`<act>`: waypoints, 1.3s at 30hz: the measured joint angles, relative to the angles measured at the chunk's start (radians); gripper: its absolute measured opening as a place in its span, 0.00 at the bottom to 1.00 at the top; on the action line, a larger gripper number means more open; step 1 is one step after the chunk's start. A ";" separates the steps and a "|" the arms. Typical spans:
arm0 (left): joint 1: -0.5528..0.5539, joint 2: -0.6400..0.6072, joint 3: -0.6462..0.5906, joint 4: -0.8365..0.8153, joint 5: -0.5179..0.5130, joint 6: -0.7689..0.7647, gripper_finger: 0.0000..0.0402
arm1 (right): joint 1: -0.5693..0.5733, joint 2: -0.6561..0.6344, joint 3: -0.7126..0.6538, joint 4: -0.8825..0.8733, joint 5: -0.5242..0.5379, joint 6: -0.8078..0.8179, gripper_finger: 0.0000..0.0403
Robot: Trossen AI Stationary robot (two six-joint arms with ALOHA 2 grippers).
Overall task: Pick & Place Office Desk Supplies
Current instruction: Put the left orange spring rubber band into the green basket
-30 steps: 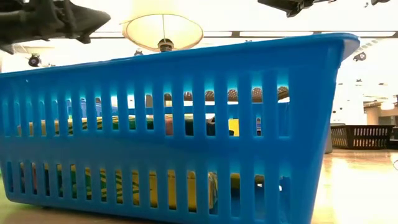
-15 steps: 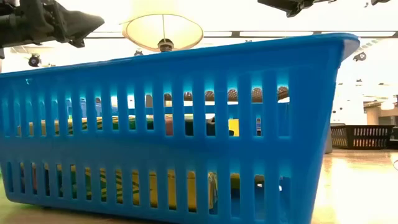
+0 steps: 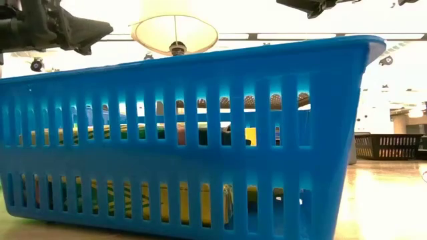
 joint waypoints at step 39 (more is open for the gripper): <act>0.000 0.000 0.000 -0.260 -0.008 -0.256 0.26 | 0.000 0.000 0.000 0.000 -0.019 0.333 0.46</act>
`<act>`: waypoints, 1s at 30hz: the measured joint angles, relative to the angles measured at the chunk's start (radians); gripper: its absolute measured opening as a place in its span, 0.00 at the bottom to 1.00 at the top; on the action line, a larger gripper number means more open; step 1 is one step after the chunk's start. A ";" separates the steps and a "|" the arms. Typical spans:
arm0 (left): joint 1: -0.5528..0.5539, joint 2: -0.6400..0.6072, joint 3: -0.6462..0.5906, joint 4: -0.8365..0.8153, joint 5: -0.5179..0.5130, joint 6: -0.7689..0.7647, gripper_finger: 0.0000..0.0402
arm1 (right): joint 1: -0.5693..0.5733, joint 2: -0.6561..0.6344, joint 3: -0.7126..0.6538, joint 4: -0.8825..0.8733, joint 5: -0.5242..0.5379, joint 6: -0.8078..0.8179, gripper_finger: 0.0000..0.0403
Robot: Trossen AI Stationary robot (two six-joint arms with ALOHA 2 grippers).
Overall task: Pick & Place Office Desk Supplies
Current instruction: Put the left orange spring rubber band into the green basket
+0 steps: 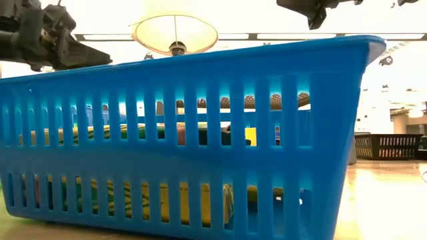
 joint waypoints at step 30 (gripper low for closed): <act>0.000 0.008 -0.001 -0.347 -0.008 -0.003 0.26 | 0.380 0.531 0.614 -1.374 0.007 1.366 0.46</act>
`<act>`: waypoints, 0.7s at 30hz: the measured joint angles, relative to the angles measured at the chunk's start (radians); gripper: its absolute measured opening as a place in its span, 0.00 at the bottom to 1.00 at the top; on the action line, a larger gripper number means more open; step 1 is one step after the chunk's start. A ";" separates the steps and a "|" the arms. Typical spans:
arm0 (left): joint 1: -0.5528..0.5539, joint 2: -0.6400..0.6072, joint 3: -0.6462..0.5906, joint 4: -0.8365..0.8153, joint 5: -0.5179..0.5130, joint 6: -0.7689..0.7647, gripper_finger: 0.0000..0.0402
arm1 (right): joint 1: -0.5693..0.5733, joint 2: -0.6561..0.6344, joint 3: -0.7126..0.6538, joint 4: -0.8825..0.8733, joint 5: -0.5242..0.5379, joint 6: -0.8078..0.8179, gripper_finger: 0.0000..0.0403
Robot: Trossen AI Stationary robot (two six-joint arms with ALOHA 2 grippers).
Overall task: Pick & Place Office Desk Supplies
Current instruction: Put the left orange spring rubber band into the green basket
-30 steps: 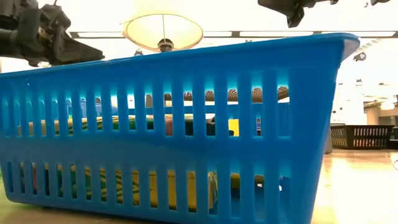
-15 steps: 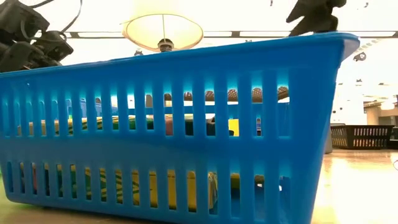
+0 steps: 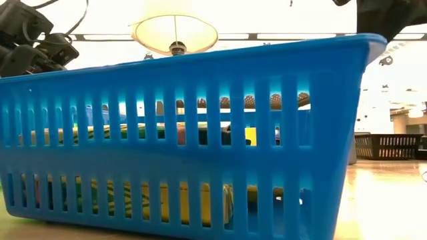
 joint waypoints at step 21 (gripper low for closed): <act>0.000 0.000 0.000 0.000 0.000 0.000 0.26 | 0.068 0.285 0.007 0.084 -0.304 0.339 0.46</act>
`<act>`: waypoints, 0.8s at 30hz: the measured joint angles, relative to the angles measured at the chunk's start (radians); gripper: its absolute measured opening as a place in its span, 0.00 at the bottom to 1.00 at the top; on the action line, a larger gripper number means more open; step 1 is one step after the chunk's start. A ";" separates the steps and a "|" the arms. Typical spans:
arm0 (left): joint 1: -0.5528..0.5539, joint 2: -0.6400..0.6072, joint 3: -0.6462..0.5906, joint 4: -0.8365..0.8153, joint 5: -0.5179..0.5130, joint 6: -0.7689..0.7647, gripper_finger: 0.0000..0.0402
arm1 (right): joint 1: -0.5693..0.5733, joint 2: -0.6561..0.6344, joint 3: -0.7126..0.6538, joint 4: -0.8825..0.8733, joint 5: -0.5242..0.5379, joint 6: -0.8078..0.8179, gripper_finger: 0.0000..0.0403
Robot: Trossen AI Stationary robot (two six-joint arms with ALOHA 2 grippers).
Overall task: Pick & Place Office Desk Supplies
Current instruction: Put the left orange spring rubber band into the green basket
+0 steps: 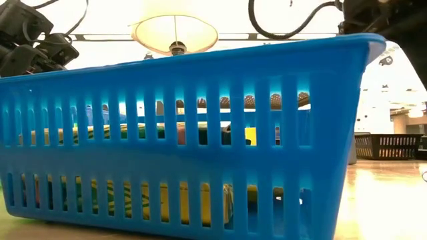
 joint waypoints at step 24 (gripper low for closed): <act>0.000 0.000 0.000 0.000 0.000 0.000 0.26 | 0.021 0.029 -0.260 0.340 -0.055 0.206 0.46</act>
